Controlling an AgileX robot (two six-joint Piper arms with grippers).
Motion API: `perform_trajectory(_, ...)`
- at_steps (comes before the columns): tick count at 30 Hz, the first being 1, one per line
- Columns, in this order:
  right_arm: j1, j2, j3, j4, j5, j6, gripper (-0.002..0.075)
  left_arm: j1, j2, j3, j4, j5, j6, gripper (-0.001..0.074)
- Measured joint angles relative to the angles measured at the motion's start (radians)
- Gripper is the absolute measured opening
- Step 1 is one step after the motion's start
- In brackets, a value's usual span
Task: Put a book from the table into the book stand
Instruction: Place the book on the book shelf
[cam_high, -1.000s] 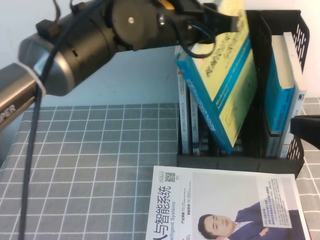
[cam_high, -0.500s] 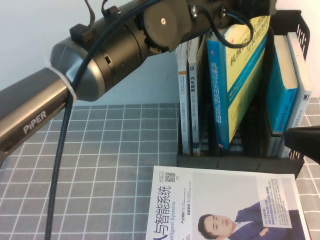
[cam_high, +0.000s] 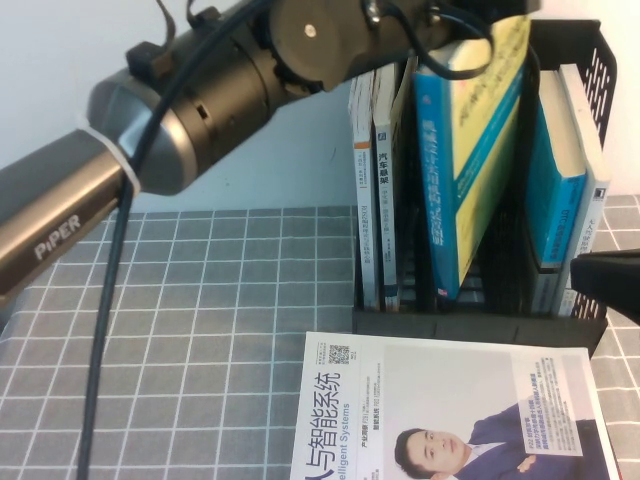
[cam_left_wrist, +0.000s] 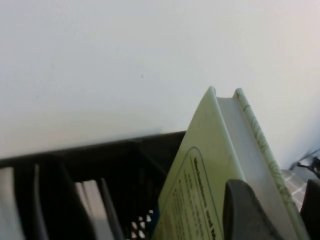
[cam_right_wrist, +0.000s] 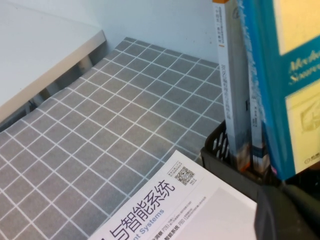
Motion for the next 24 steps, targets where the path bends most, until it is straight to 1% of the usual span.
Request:
perform_trajectory(6,0.0,0.0,0.0,-0.001,0.0,0.0,-0.0003,0.049,-0.002,-0.001,0.13,0.01,-0.006,0.0193)
perform_trajectory(11,0.0,0.0,0.0,0.013,0.0,0.0,-0.0003,0.049,-0.004,-0.002,0.154,0.019,-0.037,0.0191)
perform_trajectory(17,0.0,0.006,0.0,0.022,0.029,0.002,-0.0003,0.025,-0.004,-0.008,0.157,0.015,-0.04,0.0191)
perform_trajectory(24,0.0,0.084,0.0,0.032,0.087,0.0,-0.0003,0.023,0.006,-0.011,0.08,0.003,-0.038,0.019)
